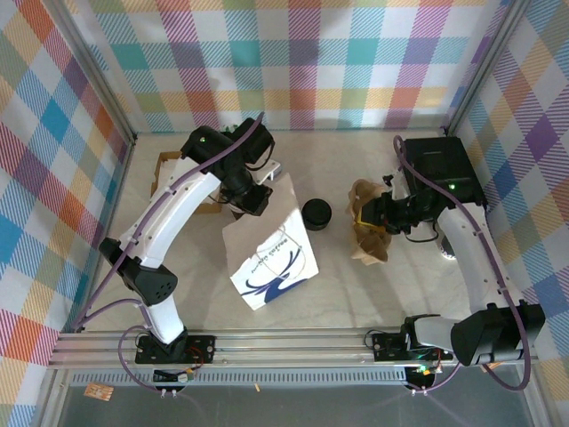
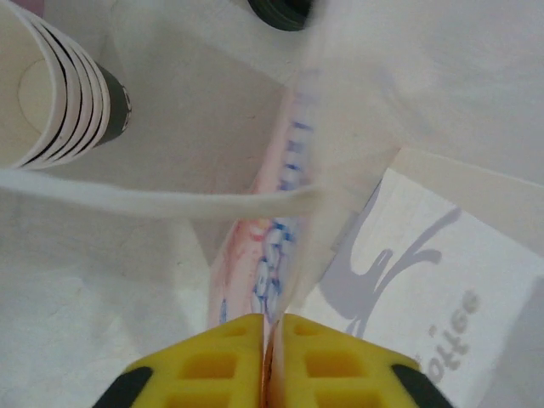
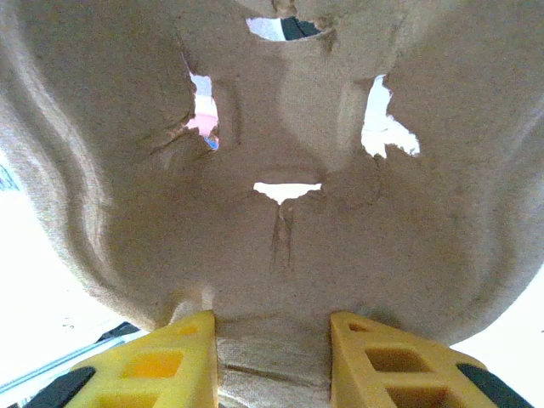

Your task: Pack the takeout coffee

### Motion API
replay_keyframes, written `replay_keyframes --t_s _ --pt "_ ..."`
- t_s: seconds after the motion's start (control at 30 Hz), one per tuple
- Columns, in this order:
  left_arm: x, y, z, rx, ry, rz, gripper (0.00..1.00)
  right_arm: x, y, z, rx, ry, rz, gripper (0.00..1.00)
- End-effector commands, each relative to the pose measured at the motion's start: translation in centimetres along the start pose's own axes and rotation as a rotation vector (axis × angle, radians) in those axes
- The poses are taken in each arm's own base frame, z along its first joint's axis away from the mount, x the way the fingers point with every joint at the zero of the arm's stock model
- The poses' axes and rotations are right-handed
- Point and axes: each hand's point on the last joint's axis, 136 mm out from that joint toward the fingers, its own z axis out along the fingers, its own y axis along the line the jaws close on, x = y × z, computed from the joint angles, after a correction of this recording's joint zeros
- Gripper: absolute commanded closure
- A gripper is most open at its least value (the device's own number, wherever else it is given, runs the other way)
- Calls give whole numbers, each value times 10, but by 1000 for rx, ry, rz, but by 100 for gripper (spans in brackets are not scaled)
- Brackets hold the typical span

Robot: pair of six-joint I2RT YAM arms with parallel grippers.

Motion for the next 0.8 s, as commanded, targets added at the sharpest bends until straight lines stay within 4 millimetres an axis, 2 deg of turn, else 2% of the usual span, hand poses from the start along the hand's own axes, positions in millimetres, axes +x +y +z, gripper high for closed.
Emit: replay_keyframes --t_s 0.0,0.07,0.27,0.43,0.57,0.77 --pt "7 -6 2 25 24 -40 94 -1 5 -3 -13 -55 -3 66" --pt "10 -8 3 39 39 -69 100 -1 3 -3 -8 -85 -4 66" --pt "16 -11 9 47 97 -174 100 6 1 -9 0 -129 -11 66" --pt "8 -9 4 39 54 -299 100 15 2 -16 18 -117 -36 65" --pt "4 -19 0 91 37 -376 100 17 10 -24 6 -107 -61 65" --pt "5 -21 -1 91 13 -460 100 13 29 -33 -39 -93 -93 65"
